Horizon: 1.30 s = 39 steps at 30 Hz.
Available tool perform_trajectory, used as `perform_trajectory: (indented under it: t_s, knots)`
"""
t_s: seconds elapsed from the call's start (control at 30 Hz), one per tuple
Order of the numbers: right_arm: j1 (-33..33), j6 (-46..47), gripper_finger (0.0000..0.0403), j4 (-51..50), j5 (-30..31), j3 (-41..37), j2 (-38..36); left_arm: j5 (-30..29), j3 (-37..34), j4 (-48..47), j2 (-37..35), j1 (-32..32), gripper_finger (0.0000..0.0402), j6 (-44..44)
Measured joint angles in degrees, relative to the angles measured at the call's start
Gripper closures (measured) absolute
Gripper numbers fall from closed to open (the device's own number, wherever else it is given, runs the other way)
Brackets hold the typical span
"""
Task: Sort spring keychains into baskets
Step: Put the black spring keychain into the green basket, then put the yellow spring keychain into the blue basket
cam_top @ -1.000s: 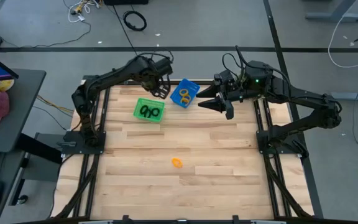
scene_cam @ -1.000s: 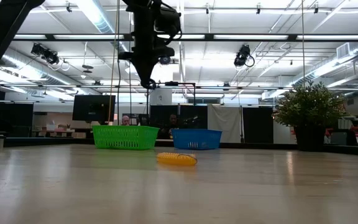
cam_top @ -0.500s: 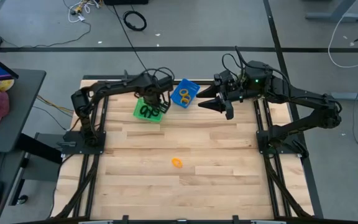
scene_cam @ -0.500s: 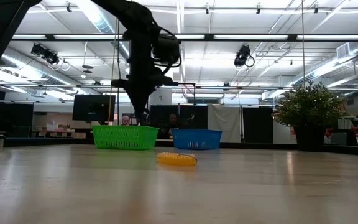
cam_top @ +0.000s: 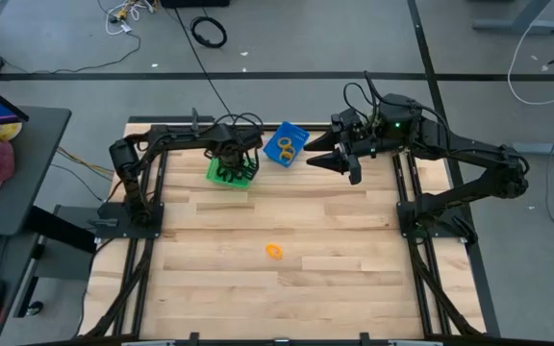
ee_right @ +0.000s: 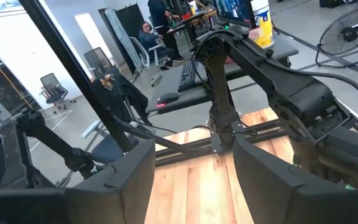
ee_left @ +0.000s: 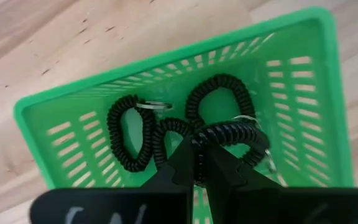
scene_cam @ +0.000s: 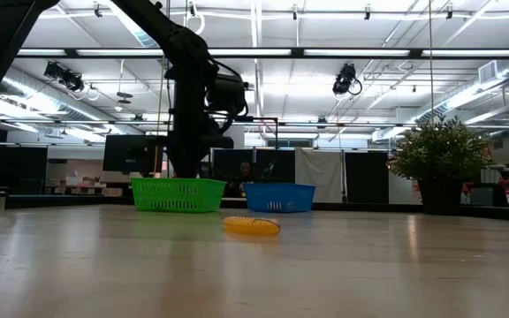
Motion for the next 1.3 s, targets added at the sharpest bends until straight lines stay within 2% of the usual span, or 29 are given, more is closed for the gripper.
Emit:
perform_trajectory:
  t_s: [0.23, 0.6, 0.77, 0.93, 1.07, 1.3]
  knots:
    - [0.00, 0.00, 0.0184, 0.00, 0.06, 0.00, 0.00, 0.72, -1.27, 1.13, 0.00, 0.04, 0.0370, 0.02]
    - [0.00, -0.01, 0.0184, 0.01, 0.06, 0.00, 0.00, 1.16, -1.27, 0.13, -0.10, 0.04, 0.0278, 0.99]
    - [0.00, -0.02, 0.0184, 0.00, 0.06, 0.00, 0.00, 1.49, -1.29, -0.15, -2.30, 0.04, 0.0239, 1.57]
    - [-0.04, -0.13, 0.0184, 0.00, 0.06, 0.00, 0.00, -0.81, -1.29, -0.16, -8.21, 0.04, 0.0212, 2.83]
    - [-0.04, -0.24, 0.0184, 0.00, 0.06, 0.00, 0.00, -3.12, -1.29, 0.80, -15.68, -0.27, 0.0207, 3.67]
    - [-0.04, -1.09, 0.0184, 0.00, 0.06, 0.00, 0.00, -6.41, -1.29, 11.94, -31.85, -3.18, 0.0217, 10.02]
